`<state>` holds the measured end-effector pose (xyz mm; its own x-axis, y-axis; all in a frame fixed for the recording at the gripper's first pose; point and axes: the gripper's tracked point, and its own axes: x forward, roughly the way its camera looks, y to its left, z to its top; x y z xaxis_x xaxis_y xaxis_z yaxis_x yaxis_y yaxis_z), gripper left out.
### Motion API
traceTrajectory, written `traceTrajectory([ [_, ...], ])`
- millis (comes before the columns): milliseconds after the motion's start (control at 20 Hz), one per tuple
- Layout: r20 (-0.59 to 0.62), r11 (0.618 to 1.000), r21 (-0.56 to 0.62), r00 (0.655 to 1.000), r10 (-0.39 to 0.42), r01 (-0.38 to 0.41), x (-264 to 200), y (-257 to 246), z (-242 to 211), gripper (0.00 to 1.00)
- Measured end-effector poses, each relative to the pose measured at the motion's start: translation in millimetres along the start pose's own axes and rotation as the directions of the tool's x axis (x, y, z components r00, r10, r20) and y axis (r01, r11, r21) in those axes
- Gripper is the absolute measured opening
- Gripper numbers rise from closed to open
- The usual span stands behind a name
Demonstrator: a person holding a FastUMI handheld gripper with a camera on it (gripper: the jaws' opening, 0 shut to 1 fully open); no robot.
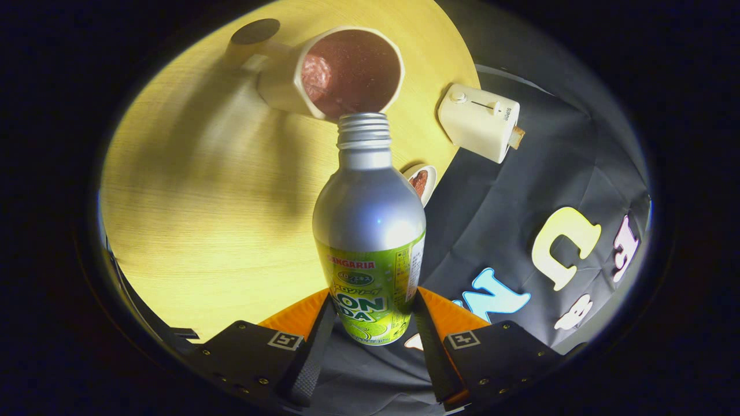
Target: Take the bottle from table, then pour the juice into the cup, finally place the bottle on the coaster
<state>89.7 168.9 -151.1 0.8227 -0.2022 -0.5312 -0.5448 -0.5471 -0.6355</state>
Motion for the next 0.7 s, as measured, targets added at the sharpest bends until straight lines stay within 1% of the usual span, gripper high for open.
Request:
traceTrajectory([
  [700,-0.013,0.997,-0.080,1.000,-0.002,0.000,-8.3,-12.3,6.0,0.75],
])
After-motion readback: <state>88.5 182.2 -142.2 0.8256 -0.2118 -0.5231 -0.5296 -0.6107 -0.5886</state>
